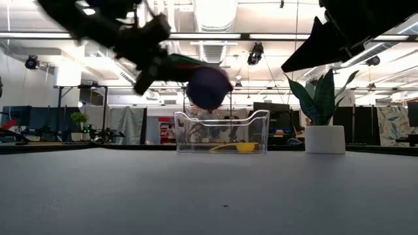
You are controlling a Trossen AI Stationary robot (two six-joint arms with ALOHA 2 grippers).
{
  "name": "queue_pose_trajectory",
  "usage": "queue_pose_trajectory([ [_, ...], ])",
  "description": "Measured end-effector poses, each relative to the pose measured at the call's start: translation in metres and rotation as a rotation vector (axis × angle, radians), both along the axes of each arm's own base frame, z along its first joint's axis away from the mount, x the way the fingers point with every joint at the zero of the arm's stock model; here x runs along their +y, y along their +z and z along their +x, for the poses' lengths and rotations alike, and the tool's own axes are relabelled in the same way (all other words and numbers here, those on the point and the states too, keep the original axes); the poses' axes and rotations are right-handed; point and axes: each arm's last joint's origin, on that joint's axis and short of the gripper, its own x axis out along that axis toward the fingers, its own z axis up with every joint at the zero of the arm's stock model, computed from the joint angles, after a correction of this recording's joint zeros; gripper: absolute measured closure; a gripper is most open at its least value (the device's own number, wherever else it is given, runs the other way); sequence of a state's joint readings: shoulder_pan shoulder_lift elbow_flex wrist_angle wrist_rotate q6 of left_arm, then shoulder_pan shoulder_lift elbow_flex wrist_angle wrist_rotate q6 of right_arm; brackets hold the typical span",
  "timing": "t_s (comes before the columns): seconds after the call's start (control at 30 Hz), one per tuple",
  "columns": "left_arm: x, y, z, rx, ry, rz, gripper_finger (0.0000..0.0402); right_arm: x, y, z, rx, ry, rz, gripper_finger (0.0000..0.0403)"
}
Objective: Nest measuring cups in basket
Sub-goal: Put the nested measuring cups into the transparent bin
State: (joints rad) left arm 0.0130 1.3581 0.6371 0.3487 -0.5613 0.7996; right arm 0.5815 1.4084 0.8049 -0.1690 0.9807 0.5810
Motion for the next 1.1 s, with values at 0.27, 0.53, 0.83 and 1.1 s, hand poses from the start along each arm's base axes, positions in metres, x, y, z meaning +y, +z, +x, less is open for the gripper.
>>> queue_pose_trajectory([
  [0.27, -0.051, -0.059, -0.011, 0.004, 0.102, 0.075, 0.0385, -0.002, 0.003, 0.004, -0.03, -0.02, 0.002, 0.0394],
  [0.53, -0.067, -0.092, 0.013, 0.088, 0.106, 0.092, 0.0385, -0.002, 0.003, 0.004, -0.032, -0.019, 0.006, 0.0394],
  [0.83, -0.072, -0.108, 0.016, 0.143, 0.022, -0.023, 0.0318, -0.002, 0.002, 0.004, -0.025, -0.014, 0.007, 0.0394],
  [1.1, -0.083, -0.106, 0.016, 0.22, -0.019, -0.077, 0.0261, -0.002, 0.001, 0.003, -0.019, -0.013, 0.002, 0.0394],
])
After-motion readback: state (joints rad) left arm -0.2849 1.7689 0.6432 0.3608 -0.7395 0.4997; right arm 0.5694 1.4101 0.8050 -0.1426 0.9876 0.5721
